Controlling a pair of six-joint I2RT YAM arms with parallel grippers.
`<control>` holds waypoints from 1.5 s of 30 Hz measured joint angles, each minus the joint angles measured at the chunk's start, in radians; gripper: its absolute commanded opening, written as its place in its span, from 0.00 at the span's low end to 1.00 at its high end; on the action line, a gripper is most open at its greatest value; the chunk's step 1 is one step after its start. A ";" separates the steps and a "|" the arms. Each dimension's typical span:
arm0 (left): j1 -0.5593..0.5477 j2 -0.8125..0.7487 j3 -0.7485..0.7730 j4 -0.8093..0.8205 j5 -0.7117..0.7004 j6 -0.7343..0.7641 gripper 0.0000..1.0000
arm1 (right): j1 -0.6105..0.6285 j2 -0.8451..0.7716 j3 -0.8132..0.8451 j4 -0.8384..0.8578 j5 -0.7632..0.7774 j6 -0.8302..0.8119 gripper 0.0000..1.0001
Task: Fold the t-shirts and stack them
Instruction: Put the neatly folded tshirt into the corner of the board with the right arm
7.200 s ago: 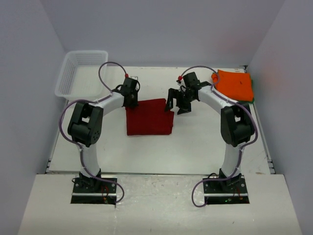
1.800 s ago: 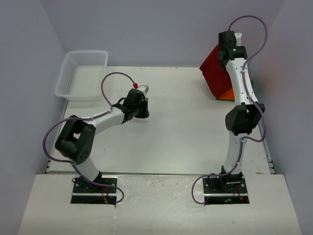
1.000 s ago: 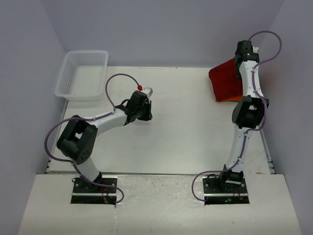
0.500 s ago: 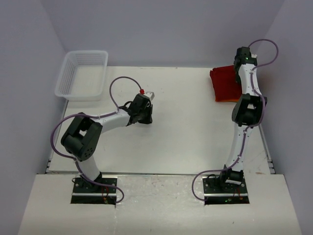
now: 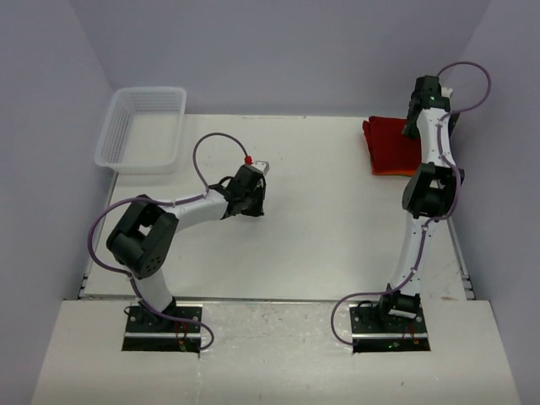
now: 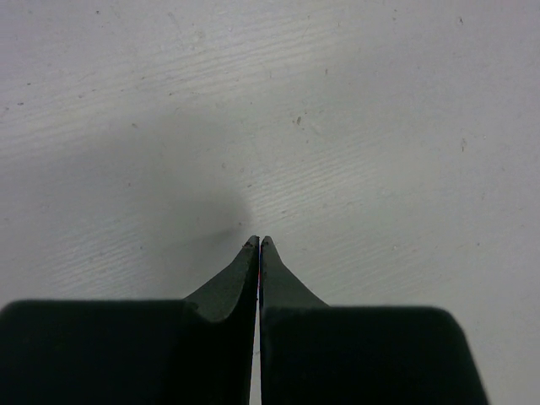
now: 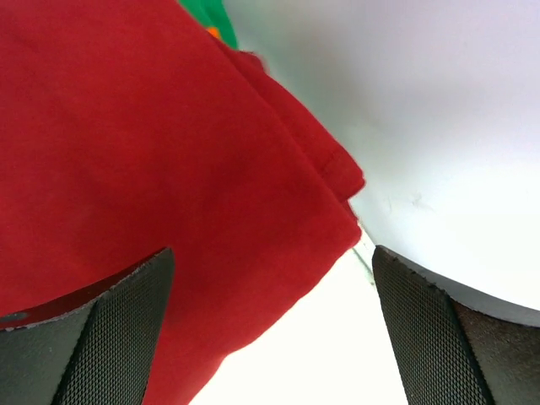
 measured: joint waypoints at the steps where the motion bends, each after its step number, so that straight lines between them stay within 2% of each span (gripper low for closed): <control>1: -0.004 0.000 0.000 -0.003 -0.009 -0.002 0.00 | 0.007 -0.010 -0.006 0.007 -0.001 0.001 0.99; 10: -0.048 -0.011 -0.003 -0.026 -0.073 -0.027 0.00 | 0.117 -0.161 -0.073 0.040 -0.034 0.005 0.99; 15: -0.054 -0.089 -0.036 -0.031 -0.124 -0.043 0.00 | 0.208 -0.262 -0.207 0.093 -0.110 0.007 0.99; 17: -0.054 -0.138 -0.049 -0.034 -0.152 -0.043 0.16 | 0.252 -0.316 -0.299 0.126 -0.160 0.007 0.99; 18: -0.054 -0.165 -0.058 -0.033 -0.168 -0.045 0.33 | 0.273 -0.344 -0.346 0.140 -0.194 0.008 0.99; 20: -0.054 -0.228 -0.075 -0.034 -0.200 -0.049 0.49 | 0.308 -0.407 -0.435 0.182 -0.264 0.011 0.99; 21: -0.054 -0.262 -0.084 -0.034 -0.216 -0.051 0.67 | 0.323 -0.455 -0.504 0.216 -0.318 0.013 0.99; 24: -0.054 -0.353 -0.105 -0.031 -0.257 -0.051 1.00 | 0.335 -0.618 -0.700 0.318 -0.471 0.028 0.99; 27: -0.054 -0.426 -0.119 -0.031 -0.294 -0.052 1.00 | 0.334 -0.779 -0.841 0.402 -0.587 0.048 0.99; 32: -0.054 -0.491 -0.146 -0.034 -0.348 -0.051 1.00 | 0.348 -0.948 -0.933 0.507 -0.716 0.081 0.99; 39: -0.054 -0.614 -0.248 -0.024 -0.362 -0.053 1.00 | 0.450 -1.125 -1.135 0.602 -0.829 0.122 0.99; 45: -0.066 -0.686 -0.329 -0.002 -0.396 -0.053 1.00 | 0.458 -1.266 -1.277 0.631 -0.884 0.153 0.99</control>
